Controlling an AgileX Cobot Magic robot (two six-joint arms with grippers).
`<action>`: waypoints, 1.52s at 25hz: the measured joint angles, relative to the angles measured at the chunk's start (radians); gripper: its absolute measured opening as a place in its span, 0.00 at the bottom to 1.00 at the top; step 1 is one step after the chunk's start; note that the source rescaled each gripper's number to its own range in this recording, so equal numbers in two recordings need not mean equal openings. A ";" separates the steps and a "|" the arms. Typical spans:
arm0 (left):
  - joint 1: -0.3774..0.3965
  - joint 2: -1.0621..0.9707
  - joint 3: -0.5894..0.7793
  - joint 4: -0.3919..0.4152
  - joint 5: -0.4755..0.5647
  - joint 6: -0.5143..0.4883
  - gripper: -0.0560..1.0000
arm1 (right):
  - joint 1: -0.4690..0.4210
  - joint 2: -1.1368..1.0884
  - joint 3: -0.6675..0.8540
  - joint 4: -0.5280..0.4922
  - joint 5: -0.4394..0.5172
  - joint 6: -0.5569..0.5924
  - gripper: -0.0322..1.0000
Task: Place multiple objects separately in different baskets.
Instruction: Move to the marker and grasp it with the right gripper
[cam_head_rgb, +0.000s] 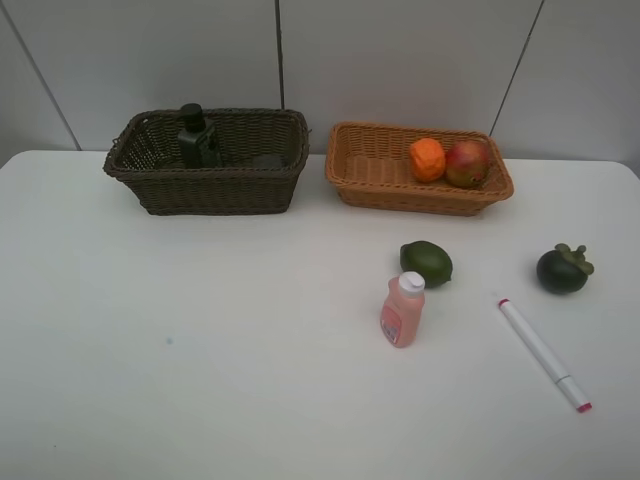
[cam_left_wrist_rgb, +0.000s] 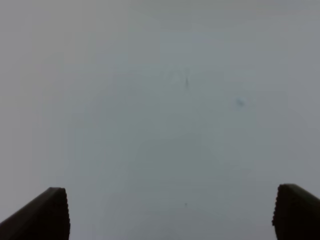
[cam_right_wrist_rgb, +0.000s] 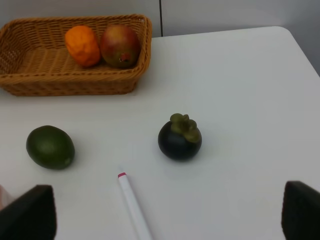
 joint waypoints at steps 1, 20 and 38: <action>0.000 -0.043 0.004 0.000 -0.005 0.014 1.00 | 0.000 0.000 0.000 0.000 0.000 0.000 1.00; 0.000 -0.139 0.049 -0.020 -0.130 0.074 1.00 | 0.000 0.000 0.000 0.000 0.000 0.000 1.00; 0.056 -0.139 0.049 -0.021 -0.131 0.074 1.00 | 0.000 0.245 -0.024 -0.017 -0.023 0.056 1.00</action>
